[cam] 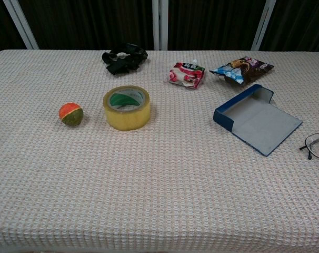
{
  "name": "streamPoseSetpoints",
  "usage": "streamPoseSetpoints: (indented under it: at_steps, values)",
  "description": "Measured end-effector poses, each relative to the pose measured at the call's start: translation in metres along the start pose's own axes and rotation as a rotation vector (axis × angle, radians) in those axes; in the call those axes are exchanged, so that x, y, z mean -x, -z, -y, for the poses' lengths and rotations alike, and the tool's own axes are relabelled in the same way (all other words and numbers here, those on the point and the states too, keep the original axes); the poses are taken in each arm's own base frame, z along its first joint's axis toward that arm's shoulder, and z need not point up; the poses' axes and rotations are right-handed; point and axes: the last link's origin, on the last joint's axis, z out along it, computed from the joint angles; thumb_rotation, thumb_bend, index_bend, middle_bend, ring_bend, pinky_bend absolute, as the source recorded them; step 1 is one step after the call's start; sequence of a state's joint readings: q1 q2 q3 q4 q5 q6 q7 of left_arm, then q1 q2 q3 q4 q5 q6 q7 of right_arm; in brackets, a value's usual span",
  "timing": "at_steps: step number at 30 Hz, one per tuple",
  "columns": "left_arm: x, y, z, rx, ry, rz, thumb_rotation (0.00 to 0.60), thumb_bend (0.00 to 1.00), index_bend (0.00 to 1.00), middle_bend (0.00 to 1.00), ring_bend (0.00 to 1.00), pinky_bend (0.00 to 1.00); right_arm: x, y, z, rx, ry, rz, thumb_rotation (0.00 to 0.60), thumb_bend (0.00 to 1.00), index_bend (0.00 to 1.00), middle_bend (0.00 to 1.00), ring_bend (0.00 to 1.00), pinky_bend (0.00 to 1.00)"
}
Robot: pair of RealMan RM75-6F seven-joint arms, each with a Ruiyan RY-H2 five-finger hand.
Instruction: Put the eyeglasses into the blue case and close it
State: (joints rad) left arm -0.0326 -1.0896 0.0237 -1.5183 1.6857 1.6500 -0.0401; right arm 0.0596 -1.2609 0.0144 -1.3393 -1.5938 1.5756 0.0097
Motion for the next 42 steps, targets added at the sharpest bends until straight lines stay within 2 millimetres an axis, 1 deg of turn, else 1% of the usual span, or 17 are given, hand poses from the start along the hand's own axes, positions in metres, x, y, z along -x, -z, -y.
streamPoseSetpoints:
  at_steps: [7,11,16,20,23,26,28,31,33,35,39,42]
  values:
    - [0.003,0.002,0.0,0.003,-0.001,0.03,0.472,0.13,0.03,0.04,0.06,0.19,0.0,0.001,-0.001,0.0,0.0,0.006,0.6,0.03,0.0,0.0,0.0,0.0]
    - [0.004,0.002,0.0,0.006,0.0,0.034,0.469,0.13,0.03,0.04,0.06,0.19,0.0,-0.003,-0.002,-0.012,0.011,0.01,0.6,0.03,0.0,0.0,0.0,0.0]
    - [0.004,-0.001,0.002,0.005,0.003,0.039,0.472,0.13,0.03,0.04,0.06,0.19,0.0,-0.017,-0.007,-0.016,0.081,0.045,0.6,0.03,0.0,0.0,0.0,0.0]
    - [0.009,-0.002,0.004,0.004,0.008,0.043,0.473,0.13,0.03,0.04,0.06,0.19,0.001,-0.037,-0.008,-0.021,0.146,0.095,0.6,0.03,0.05,0.0,0.0,0.0]
    - [0.014,-0.001,0.004,0.002,0.013,0.054,0.47,0.13,0.03,0.04,0.06,0.19,0.004,-0.056,-0.003,-0.04,0.184,0.138,0.6,0.03,0.06,0.0,0.0,0.0]
    - [0.015,0.0,0.005,-0.003,0.012,0.056,0.472,0.13,0.03,0.04,0.06,0.19,0.009,-0.076,0.007,-0.073,0.214,0.182,0.6,0.03,0.09,0.0,0.0,0.0]
    - [0.015,0.001,0.005,-0.005,0.012,0.054,0.473,0.13,0.03,0.04,0.06,0.19,0.013,-0.089,0.016,-0.105,0.241,0.209,0.6,0.03,0.1,0.0,0.0,0.0]
    - [0.016,0.001,0.005,-0.006,0.013,0.055,0.473,0.13,0.03,0.04,0.06,0.19,0.022,-0.103,0.031,-0.153,0.281,0.235,0.6,0.03,0.12,0.0,0.0,0.0]
    - [0.015,0.001,0.005,-0.006,0.012,0.055,0.474,0.13,0.03,0.04,0.06,0.19,0.03,-0.109,0.04,-0.18,0.305,0.252,0.6,0.04,0.12,0.0,0.0,0.0]
    - [0.015,0.001,0.005,-0.007,0.011,0.054,0.474,0.13,0.03,0.04,0.06,0.19,0.036,-0.111,0.045,-0.198,0.324,0.265,0.6,0.04,0.13,0.0,0.0,0.0]
    - [0.014,0.002,0.006,-0.011,0.009,0.053,0.473,0.13,0.03,0.04,0.06,0.19,0.047,-0.115,0.051,-0.221,0.343,0.288,0.6,0.05,0.18,0.0,0.0,0.0]
    - [0.015,0.003,0.007,-0.017,0.01,0.056,0.472,0.13,0.03,0.04,0.06,0.19,0.053,-0.117,0.053,-0.229,0.344,0.293,0.6,0.07,0.2,0.0,0.0,0.0]
